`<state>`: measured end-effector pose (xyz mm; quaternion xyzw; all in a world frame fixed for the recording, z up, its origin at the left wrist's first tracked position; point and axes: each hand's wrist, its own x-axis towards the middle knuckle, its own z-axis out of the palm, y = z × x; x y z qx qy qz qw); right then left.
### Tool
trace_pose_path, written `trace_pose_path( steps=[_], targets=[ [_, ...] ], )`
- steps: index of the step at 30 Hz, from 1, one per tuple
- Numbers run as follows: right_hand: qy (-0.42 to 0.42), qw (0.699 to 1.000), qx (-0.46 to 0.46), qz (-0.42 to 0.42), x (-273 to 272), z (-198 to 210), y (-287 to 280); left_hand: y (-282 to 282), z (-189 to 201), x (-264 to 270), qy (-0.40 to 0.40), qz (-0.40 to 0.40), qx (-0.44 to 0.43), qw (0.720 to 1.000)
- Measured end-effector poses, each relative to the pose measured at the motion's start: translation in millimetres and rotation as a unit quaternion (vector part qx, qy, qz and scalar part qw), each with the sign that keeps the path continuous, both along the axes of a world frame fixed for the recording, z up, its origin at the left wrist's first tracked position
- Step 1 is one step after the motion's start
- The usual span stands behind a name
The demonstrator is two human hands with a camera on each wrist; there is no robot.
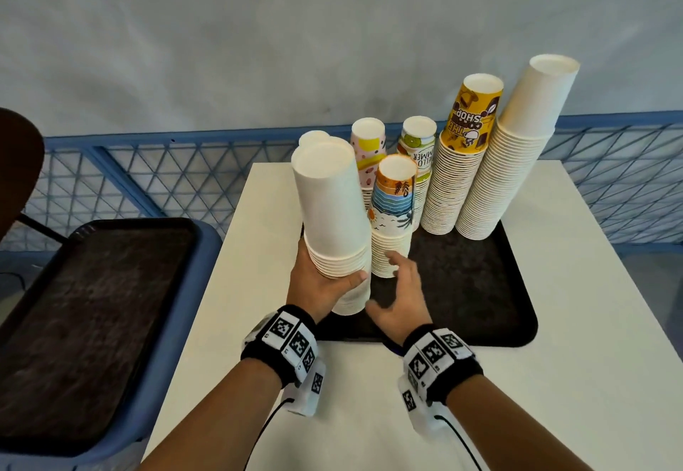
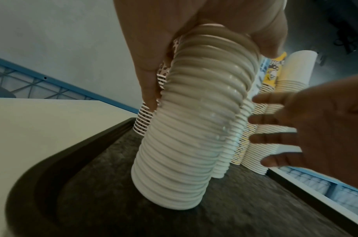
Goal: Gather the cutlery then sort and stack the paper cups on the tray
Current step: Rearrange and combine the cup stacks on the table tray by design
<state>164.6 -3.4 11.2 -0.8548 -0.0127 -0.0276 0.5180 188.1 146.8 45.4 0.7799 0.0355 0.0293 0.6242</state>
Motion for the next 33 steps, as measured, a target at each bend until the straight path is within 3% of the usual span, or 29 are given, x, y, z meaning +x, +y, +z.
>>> trace_pose_path(
  steps=[3,5,8,10,13,18,21,26,33],
  targets=[
    [-0.008,1.000,0.008,0.016,-3.5,6.7,3.9,-13.9,0.3,-15.3,0.000,-0.056,-0.035,0.998],
    [-0.004,0.997,0.079,-0.023,-2.1,10.4,3.6,-25.7,0.6,-24.5,0.008,-0.104,-0.050,0.993],
    [0.025,0.983,0.161,-0.080,-3.5,13.6,-8.1,-37.1,6.7,-27.6,0.085,-0.134,-0.134,0.978],
    [0.027,0.985,0.137,-0.100,-6.4,14.3,-18.4,-38.9,8.5,-16.5,0.105,-0.091,-0.145,0.980],
    [0.021,0.983,0.123,-0.134,-8.8,10.4,-33.8,-41.1,12.0,8.9,0.073,-0.003,-0.045,0.996],
    [-0.003,0.966,0.129,-0.224,-8.9,10.0,-66.5,-59.4,12.9,45.4,0.043,-0.036,0.074,0.996],
    [-0.006,0.956,0.129,-0.263,-1.0,5.1,-78.4,-81.1,4.4,56.3,0.042,-0.019,0.064,0.997],
    [-0.017,0.963,0.133,-0.234,19.0,1.1,-79.6,-87.9,-6.3,64.2,0.015,0.070,0.032,0.997],
    [-0.013,0.974,0.156,-0.161,48.3,-4.4,-47.9,-23.1,-19.3,60.1,-0.003,0.195,0.055,0.979]
  ],
)
